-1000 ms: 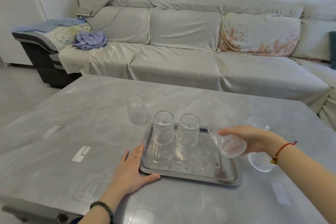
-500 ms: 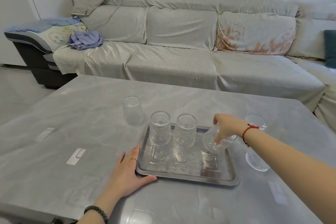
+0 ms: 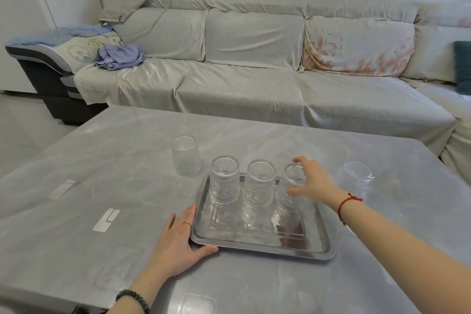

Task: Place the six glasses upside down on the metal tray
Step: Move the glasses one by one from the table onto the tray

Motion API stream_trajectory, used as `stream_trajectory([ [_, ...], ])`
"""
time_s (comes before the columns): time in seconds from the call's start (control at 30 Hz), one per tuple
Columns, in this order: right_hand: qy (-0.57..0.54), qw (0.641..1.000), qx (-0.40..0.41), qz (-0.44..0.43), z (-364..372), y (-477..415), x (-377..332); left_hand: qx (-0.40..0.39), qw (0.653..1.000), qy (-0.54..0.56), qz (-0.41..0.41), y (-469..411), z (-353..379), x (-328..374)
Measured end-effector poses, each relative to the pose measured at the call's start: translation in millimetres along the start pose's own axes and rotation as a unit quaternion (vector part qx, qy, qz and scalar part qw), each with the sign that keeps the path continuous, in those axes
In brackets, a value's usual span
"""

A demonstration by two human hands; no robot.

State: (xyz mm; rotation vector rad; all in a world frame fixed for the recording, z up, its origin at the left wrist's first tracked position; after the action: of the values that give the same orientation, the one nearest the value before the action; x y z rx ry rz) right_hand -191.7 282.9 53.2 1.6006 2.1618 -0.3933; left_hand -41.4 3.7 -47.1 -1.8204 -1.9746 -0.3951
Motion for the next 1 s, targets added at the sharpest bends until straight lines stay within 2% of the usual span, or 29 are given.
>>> stream_trajectory([
  [0.1,-0.069,0.996,0.053,-0.008,5,17,1,-0.008,1.000,0.009,0.000,1,-2,2],
  [0.17,-0.106,0.982,0.153,-0.035,6,37,-4,-0.025,0.999,0.033,-0.019,2,-3,1],
  [0.23,-0.130,0.950,0.268,-0.091,13,63,-13,-0.044,0.993,0.103,-0.046,2,-5,-2],
  [0.27,-0.139,0.941,0.287,-0.116,23,75,-17,-0.050,0.985,0.155,-0.061,0,-7,-4],
  [0.3,-0.148,0.941,0.274,-0.134,35,87,-22,-0.047,0.975,0.206,-0.074,-3,-10,-6],
  [0.37,-0.168,0.957,0.194,-0.137,62,104,-30,-0.009,0.955,0.279,-0.099,-17,-22,-9],
  [0.47,-0.215,0.963,0.118,-0.116,89,115,-35,0.064,0.941,0.300,-0.142,-54,-45,-13],
  [0.6,-0.230,0.963,0.094,-0.108,98,110,-41,0.124,0.942,0.271,-0.156,-109,-71,-13],
  [0.77,-0.217,0.970,0.055,-0.095,100,102,-42,0.125,0.931,0.289,-0.186,-156,-72,-18],
  [0.9,-0.214,0.972,0.037,-0.086,98,95,-40,0.169,0.909,0.319,-0.210,-174,-70,-25],
  [1.0,-0.216,0.973,0.028,-0.083,97,93,-40,0.195,0.906,0.314,-0.206,-167,-71,-28],
])
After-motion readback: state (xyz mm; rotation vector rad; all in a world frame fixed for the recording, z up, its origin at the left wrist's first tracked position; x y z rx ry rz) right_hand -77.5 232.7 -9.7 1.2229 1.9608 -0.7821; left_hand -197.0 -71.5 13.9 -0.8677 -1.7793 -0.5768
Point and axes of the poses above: each hand's wrist, its own y-axis away from the middle knuckle, its own z-axis out of the palm, x = y × z, the point moved 3 cm from there along -y, towards the middle knuckle
